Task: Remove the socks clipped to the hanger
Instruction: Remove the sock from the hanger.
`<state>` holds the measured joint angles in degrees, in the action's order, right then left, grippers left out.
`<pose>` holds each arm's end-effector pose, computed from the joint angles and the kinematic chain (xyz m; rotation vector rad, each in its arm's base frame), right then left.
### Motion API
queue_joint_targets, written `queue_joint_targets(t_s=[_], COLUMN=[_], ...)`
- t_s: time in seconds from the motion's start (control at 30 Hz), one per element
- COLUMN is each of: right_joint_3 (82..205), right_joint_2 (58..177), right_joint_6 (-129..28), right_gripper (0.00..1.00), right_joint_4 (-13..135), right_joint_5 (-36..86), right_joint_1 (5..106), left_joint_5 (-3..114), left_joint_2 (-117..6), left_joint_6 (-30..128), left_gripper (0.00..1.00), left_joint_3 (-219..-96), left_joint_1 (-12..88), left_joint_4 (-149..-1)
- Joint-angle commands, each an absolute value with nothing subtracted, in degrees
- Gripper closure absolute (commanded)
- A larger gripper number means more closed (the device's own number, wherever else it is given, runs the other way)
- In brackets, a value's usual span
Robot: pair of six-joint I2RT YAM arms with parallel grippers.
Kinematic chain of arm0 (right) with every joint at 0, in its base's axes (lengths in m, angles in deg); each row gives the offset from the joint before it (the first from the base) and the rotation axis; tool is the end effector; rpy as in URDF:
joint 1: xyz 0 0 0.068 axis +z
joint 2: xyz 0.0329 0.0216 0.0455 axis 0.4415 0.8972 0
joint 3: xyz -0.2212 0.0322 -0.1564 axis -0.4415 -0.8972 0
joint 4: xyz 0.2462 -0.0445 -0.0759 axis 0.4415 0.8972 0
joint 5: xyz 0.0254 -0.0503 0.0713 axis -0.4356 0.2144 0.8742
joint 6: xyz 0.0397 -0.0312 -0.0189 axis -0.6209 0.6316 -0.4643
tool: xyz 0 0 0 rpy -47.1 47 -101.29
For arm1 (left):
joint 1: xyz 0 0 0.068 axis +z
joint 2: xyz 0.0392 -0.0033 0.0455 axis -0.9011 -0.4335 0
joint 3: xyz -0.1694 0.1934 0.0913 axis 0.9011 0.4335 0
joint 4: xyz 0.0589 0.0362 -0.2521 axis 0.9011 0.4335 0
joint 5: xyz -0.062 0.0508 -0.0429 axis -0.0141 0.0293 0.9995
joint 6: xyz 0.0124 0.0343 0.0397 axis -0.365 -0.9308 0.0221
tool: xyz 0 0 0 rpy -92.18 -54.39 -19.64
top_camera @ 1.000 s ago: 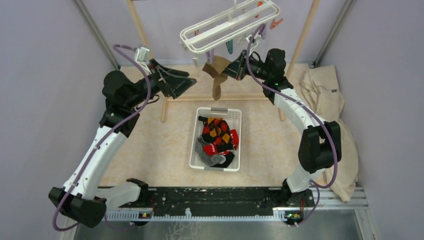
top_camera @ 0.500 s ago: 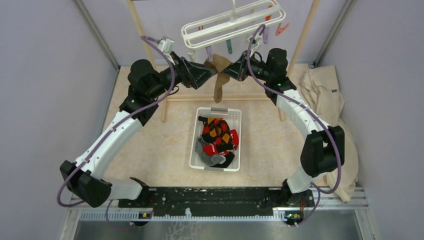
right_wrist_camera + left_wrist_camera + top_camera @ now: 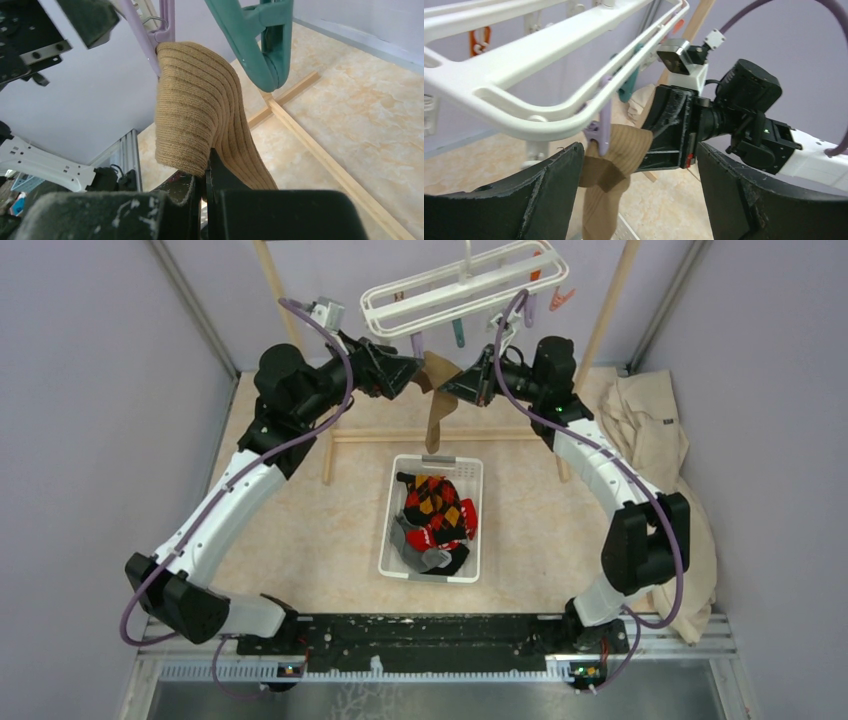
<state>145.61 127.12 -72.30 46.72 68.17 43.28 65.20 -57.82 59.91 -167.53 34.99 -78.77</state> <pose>0.3476 0.1357 0.3831 -0.5911 1.6177 1.2948 0.2658 -0.1620 0.4695 0.3558 1.4272 -0.9698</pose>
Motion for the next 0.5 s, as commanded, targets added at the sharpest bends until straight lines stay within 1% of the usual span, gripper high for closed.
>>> queue_joint_targets(t_s=[0.0, 0.47], right_joint_3=[147.0, 144.5], right_joint_2=[123.1, 123.5], right_joint_6=[-73.6, -86.5], right_gripper=[1.0, 1.0], right_joint_4=[43.1, 28.1], right_joint_5=[72.0, 77.1], right_joint_1=[43.0, 43.0], left_joint_5=[65.3, 73.5], left_joint_2=[-58.4, -62.5], left_joint_6=[59.0, 63.7], left_gripper=[0.11, 0.11], left_joint_3=[-167.0, -166.7], left_joint_1=[37.1, 42.0], left_joint_4=[-80.0, -88.4])
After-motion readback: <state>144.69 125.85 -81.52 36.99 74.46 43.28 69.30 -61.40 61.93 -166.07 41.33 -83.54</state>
